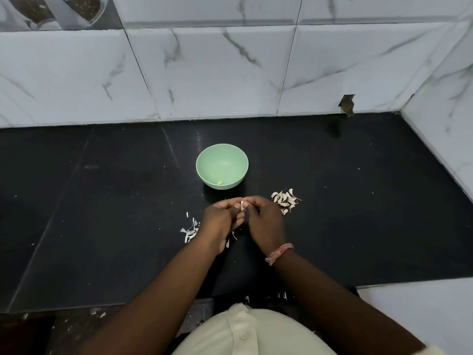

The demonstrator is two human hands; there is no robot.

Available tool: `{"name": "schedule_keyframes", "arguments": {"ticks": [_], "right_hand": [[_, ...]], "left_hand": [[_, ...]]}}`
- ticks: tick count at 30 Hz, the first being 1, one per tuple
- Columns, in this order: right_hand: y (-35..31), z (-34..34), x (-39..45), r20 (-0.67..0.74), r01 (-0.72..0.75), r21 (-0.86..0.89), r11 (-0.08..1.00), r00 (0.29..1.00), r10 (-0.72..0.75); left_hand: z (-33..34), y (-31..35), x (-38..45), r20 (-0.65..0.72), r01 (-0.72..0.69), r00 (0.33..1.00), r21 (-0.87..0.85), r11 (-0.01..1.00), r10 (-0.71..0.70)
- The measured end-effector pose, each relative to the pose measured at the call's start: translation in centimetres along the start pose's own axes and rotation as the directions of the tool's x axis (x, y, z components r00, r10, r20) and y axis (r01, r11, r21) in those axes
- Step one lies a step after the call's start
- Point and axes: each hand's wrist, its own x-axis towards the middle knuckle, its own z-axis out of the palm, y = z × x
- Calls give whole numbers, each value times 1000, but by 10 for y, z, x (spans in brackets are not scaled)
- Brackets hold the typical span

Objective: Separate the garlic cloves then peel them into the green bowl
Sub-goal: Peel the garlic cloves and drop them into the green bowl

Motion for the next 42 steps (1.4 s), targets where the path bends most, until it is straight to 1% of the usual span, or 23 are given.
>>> {"name": "schedule_keyframes", "arguments": {"ticks": [2, 4, 9, 11, 14, 17, 19, 21, 25, 29, 34, 37, 40, 42], "right_hand": [[-1, 1, -6, 50, -65, 134, 989, 997, 58], [-1, 5, -9, 83, -101, 180, 978, 993, 88], [-10, 17, -19, 106, -123, 195, 973, 989, 104], [-17, 19, -23, 89, -107, 215, 971, 992, 90], [-23, 20, -25, 69, -69, 195, 978, 996, 57], [-30, 18, -28, 82, -42, 187, 981, 996, 27], [-35, 18, -32, 97, -28, 177, 984, 995, 10], [-38, 18, -35, 84, -25, 178, 984, 996, 10], [-37, 17, -37, 83, -21, 139, 990, 997, 9], [-38, 17, -42, 62, 15, 92, 996, 998, -21], [-42, 15, -43, 45, 59, 96, 994, 997, -64], [-41, 14, -41, 75, 84, 96, 992, 993, -91], [-38, 15, -39, 77, 72, 101, 992, 994, -80], [-38, 14, -38, 87, 67, 113, 991, 993, -77]], "left_hand": [[-7, -1, -8, 12, -31, 999, -1, 1000, 31], [-15, -5, -17, -13, -72, 997, -16, 997, 71], [-31, -10, -30, -69, -143, 988, -78, 987, 138], [-34, -10, -33, -103, -179, 980, -100, 979, 168], [-39, -8, -37, -163, -241, 962, -141, 960, 217], [-41, -5, -43, -162, -267, 957, -184, 946, 239], [-41, -5, -47, -151, -287, 953, -179, 941, 262], [-43, -5, -51, -135, -304, 949, -159, 940, 284], [-47, -5, -55, -119, -331, 940, -80, 940, 321], [-47, -6, -60, -123, -331, 939, -79, 940, 320], [-47, -3, -61, -127, -282, 957, -180, 942, 262], [-49, -2, -60, -129, -276, 958, -175, 945, 255], [-50, -3, -61, -111, -278, 959, -181, 944, 261], [-50, -3, -62, -98, -288, 956, -153, 945, 275]]}}
